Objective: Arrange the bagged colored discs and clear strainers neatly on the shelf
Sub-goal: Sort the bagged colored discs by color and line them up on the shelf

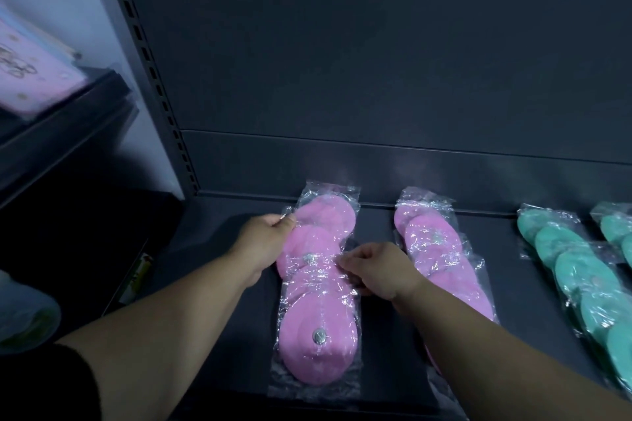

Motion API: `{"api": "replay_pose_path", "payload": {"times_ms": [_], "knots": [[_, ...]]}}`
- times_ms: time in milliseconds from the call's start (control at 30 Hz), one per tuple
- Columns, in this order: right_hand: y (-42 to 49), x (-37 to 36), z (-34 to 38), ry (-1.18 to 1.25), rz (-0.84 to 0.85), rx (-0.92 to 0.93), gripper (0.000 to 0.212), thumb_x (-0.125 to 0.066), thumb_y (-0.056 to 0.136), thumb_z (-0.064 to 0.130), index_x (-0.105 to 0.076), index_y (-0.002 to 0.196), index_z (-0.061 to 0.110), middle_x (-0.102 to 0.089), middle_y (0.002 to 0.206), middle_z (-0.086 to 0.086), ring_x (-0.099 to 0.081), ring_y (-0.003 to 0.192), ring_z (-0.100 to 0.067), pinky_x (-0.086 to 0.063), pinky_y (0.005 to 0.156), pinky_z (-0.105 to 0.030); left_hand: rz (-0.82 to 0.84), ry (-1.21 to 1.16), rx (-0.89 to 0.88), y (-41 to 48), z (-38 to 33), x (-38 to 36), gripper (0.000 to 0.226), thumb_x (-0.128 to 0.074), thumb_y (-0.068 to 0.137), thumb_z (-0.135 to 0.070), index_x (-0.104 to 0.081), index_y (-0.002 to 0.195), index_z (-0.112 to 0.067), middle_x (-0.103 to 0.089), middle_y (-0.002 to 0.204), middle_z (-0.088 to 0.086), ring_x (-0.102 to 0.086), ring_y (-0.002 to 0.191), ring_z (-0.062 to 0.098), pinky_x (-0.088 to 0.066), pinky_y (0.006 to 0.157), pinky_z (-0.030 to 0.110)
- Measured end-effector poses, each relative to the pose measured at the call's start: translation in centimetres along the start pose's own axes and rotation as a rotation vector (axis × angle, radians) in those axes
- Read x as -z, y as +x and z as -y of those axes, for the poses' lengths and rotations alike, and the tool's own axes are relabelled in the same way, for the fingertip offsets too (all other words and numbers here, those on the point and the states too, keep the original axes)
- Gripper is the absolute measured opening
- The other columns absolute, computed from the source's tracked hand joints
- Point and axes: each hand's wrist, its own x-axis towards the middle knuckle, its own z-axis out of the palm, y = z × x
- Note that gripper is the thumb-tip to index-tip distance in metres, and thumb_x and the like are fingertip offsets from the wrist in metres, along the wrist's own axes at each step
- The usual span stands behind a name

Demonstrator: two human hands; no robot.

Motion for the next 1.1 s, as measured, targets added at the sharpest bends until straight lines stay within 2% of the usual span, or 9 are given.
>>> {"api": "replay_pose_path", "payload": {"times_ms": [167, 333, 400, 533, 600, 800, 867, 967, 1100], "knots": [[0.9, 0.3, -0.3, -0.259, -0.091, 0.024, 0.031, -0.072, 0.075, 0.042, -0.072, 0.071, 0.011, -0.071, 0.068, -0.006, -0.067, 0.067, -0.025, -0.059, 0.075, -0.043, -0.103, 0.137, -0.018, 0.6, 0.3, -0.7, 0.037, -0.071, 0.084, -0.032, -0.064, 0.112, -0.008, -0.066, 0.107, 0.003, -0.063, 0.098, 0.020, -0.049, 0.087, 0.028], [1.5, 0.0, 0.4, -0.262, -0.183, 0.062, 0.024, -0.066, 0.084, 0.044, -0.070, 0.086, 0.021, -0.072, 0.075, 0.001, -0.063, 0.061, -0.013, -0.051, 0.068, -0.024, -0.121, 0.283, -0.088, 0.0, 0.7, -0.7, 0.035, -0.068, 0.085, -0.035, -0.068, 0.108, -0.009, -0.069, 0.103, 0.003, -0.064, 0.095, 0.020, -0.050, 0.087, 0.029], [1.8, -0.3, 0.4, -0.187, -0.182, 0.070, 0.024, -0.067, 0.083, 0.042, -0.072, 0.087, 0.018, -0.071, 0.072, 0.001, -0.062, 0.059, -0.013, -0.056, 0.069, -0.031, -0.115, 0.300, -0.093, -0.2, 0.7, -0.8, 0.029, -0.066, 0.086, -0.035, -0.070, 0.101, -0.011, -0.071, 0.095, 0.001, -0.066, 0.093, 0.021, -0.052, 0.084, 0.030], [2.2, -0.5, 0.6, -0.124, -0.184, 0.057, 0.022, -0.067, 0.082, 0.036, -0.071, 0.075, 0.016, -0.071, 0.065, -0.001, -0.064, 0.057, -0.017, -0.060, 0.067, -0.037, -0.125, 0.359, -0.047, -0.2, 0.5, -0.8, 0.057, -0.064, 0.086, -0.042, -0.052, 0.131, -0.009, -0.060, 0.124, 0.004, -0.057, 0.113, 0.021, -0.043, 0.094, 0.026], [2.3, -0.4, 0.7, -0.120, -0.189, 0.070, 0.021, -0.064, 0.082, 0.031, -0.070, 0.071, 0.013, -0.069, 0.062, -0.001, -0.060, 0.052, -0.016, -0.056, 0.063, -0.035, -0.123, 0.332, -0.029, 0.0, 0.3, -0.7, 0.057, -0.062, 0.088, -0.041, -0.050, 0.134, -0.009, -0.063, 0.114, 0.002, -0.059, 0.110, 0.020, -0.044, 0.094, 0.026], [3.0, -0.2, 0.4, -0.052, -0.226, 0.112, 0.024, -0.063, 0.081, 0.025, -0.066, 0.058, 0.019, -0.060, 0.050, -0.001, -0.052, 0.047, -0.019, -0.052, 0.057, -0.038, -0.078, 0.222, -0.038, -0.7, 0.1, -1.0, 0.023, -0.063, 0.087, -0.040, -0.070, 0.089, -0.018, -0.073, 0.089, 0.002, -0.068, 0.088, 0.020, -0.054, 0.085, 0.033], [3.3, 0.3, 0.1, -0.116, -0.253, 0.124, 0.021, -0.065, 0.080, 0.033, -0.069, 0.065, 0.018, -0.066, 0.056, -0.004, -0.060, 0.053, -0.025, -0.056, 0.063, -0.039, -0.033, 0.279, -0.032, -1.0, 0.0, -1.0, 0.029, -0.061, 0.089, -0.042, -0.068, 0.079, -0.016, -0.073, 0.084, 0.004, -0.068, 0.085, 0.022, -0.054, 0.081, 0.032], [3.7, 0.4, -0.2, -0.179, -0.219, 0.057, 0.032, -0.067, 0.071, 0.047, -0.071, 0.078, 0.016, -0.072, 0.067, -0.002, -0.068, 0.066, -0.023, -0.059, 0.071, -0.038, -0.033, 0.370, -0.042, -0.7, 0.0, -1.1, 0.033, -0.061, 0.088, -0.044, -0.068, 0.091, -0.012, -0.071, 0.090, 0.001, -0.066, 0.089, 0.021, -0.052, 0.084, 0.031], [4.2, 0.4, -0.1, -0.141, -0.272, 0.085, 0.044, -0.072, 0.076, 0.047, -0.060, 0.105, 0.016, -0.069, 0.094, 0.003, -0.066, 0.089, -0.018, -0.053, 0.084, -0.032, 0.017, 0.235, -0.084, 0.4, -0.5, -1.3, 0.054, -0.068, 0.085, -0.036, -0.050, 0.132, -0.017, -0.056, 0.126, -0.006, -0.054, 0.113, 0.014, -0.042, 0.098, 0.027]]}}
